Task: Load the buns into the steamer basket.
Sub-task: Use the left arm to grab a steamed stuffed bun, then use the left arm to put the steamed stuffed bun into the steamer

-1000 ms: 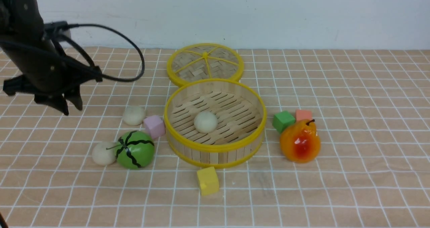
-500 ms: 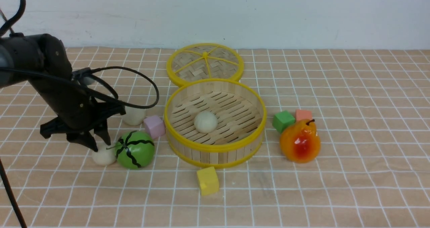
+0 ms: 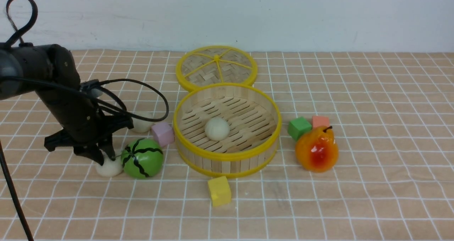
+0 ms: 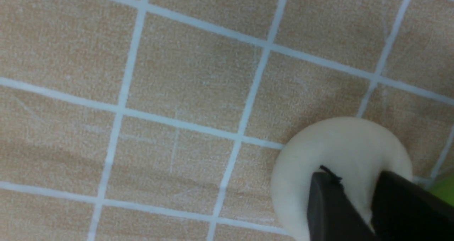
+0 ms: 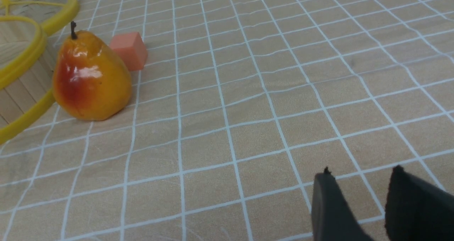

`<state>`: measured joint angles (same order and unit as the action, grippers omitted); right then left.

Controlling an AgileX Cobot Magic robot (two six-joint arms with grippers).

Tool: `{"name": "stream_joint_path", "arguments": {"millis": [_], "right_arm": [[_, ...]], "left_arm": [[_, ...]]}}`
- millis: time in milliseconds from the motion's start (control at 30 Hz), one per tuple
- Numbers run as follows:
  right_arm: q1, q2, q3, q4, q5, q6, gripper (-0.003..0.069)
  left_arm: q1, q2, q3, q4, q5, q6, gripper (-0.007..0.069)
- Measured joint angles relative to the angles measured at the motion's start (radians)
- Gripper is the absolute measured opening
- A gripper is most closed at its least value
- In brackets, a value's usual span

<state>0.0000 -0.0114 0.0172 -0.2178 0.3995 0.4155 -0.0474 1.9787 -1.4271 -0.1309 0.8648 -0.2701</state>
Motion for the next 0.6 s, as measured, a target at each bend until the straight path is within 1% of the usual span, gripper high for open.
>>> {"name": "stream_joint_path", "arguments": {"millis": [33,67,100,133,300,467,600], "right_arm": [[0.000,0.000,0.000,0.000,0.000,0.000,0.0241],[0.000,0.000,0.000,0.000,0.000,0.000,0.0241],[0.000,0.000,0.000,0.000,0.000,0.000,0.0241],[0.000,0.000,0.000,0.000,0.000,0.000,0.0241],[0.000,0.000,0.000,0.000,0.000,0.000,0.0241],[0.000,0.000,0.000,0.000,0.000,0.000,0.0241],[0.000,0.000,0.000,0.000,0.000,0.000,0.0241]], "left_arm": [[0.000,0.000,-0.002,0.005,0.008,0.009,0.0064],[0.000,0.000,-0.003,0.004,0.009,0.009,0.0056],[0.000,0.000,-0.013,0.008,0.019,0.011,0.0000],[0.000,0.000,-0.021,0.011,0.031,0.011,-0.0011],[0.000,-0.001,-0.075,0.018,0.100,0.013,-0.0013],[-0.011,-0.050,-0.189,0.004,0.163,0.018,-0.0013],[-0.085,-0.093,-0.342,-0.006,0.180,0.026,-0.0013]]}}
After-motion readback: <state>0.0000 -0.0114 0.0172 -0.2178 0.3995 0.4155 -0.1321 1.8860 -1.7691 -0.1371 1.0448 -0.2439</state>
